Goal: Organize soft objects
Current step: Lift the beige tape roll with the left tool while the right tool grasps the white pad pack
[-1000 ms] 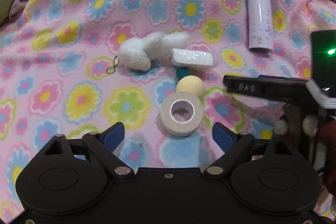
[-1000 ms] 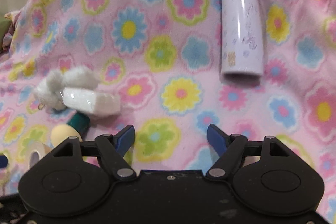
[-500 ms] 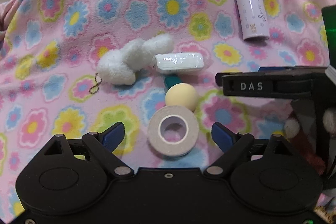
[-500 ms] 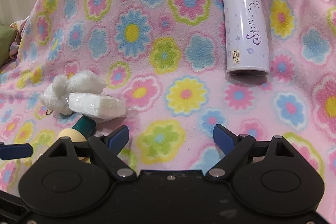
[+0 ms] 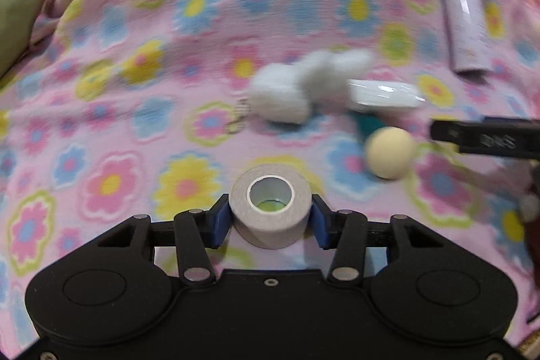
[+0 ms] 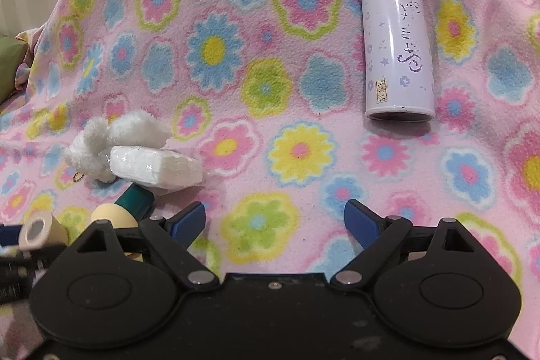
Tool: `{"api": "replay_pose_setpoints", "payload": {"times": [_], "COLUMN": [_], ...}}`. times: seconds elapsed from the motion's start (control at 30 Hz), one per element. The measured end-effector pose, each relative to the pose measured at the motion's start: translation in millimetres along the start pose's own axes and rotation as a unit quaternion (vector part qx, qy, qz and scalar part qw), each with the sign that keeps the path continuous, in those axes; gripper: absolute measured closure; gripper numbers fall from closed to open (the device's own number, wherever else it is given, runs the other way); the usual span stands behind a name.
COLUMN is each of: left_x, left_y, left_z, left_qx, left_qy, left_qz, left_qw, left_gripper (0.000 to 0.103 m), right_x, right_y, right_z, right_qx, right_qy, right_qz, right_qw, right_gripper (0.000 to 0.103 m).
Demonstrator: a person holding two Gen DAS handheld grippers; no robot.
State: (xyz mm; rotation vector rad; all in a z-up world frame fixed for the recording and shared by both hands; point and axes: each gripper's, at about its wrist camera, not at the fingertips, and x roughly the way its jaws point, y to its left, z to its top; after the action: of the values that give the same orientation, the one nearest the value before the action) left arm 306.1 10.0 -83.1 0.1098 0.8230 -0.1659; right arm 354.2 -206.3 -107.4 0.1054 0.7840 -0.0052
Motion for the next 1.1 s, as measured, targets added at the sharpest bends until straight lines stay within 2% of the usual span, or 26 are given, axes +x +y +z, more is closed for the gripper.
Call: {"api": "replay_pose_setpoints", "payload": {"times": [0.1, 0.23, 0.33, 0.47, 0.67, 0.8, 0.87, 1.0, 1.1], "left_x": [4.5, 10.8, 17.6, 20.5, 20.9, 21.5, 21.2, 21.1, 20.8], "left_y": [3.2, -4.7, 3.2, 15.2, 11.8, 12.7, 12.8, 12.6, 12.6], "left_z": [1.0, -4.7, -7.4, -9.8, -11.6, -11.5, -11.6, -11.6, -11.5], "left_qx": [0.010, 0.061, 0.046, 0.014, 0.020, 0.019, 0.019, 0.018, 0.018], "left_qy": [-0.008, -0.044, -0.058, -0.064, -0.066, -0.067, -0.067, -0.067, -0.067], "left_qz": [-0.010, -0.001, -0.012, -0.040, -0.032, -0.032, -0.032, -0.031, -0.030], "left_qw": [0.9999, 0.9972, 0.9972, 0.9970, 0.9971, 0.9971, 0.9971, 0.9971, 0.9971], "left_gripper": [0.048, 0.031, 0.022, 0.022, 0.020, 0.020, 0.020, 0.020, 0.020], "right_x": [0.9, 1.6, 2.0, 3.3, 3.6, 5.8, 3.0, -1.9, -5.7], "right_y": [1.3, 2.4, 2.8, 3.8, 6.2, 20.6, 32.3, 54.3, 61.7], "right_z": [0.1, 0.6, 1.0, 1.4, 1.8, 2.1, -0.1, -5.2, -7.6], "right_qx": [-0.004, -0.007, -0.009, -0.015, -0.020, -0.055, -0.086, -0.139, -0.148], "right_qy": [0.002, 0.002, 0.002, 0.004, 0.006, 0.016, 0.006, -0.004, -0.006], "right_qz": [-0.002, -0.005, -0.006, -0.007, -0.016, -0.057, -0.075, -0.059, -0.035], "right_qw": [1.000, 1.000, 1.000, 1.000, 1.000, 0.997, 0.993, 0.988, 0.988], "right_gripper": [0.012, 0.012, 0.012, 0.010, 0.009, 0.010, 0.009, 0.009, 0.009]}}
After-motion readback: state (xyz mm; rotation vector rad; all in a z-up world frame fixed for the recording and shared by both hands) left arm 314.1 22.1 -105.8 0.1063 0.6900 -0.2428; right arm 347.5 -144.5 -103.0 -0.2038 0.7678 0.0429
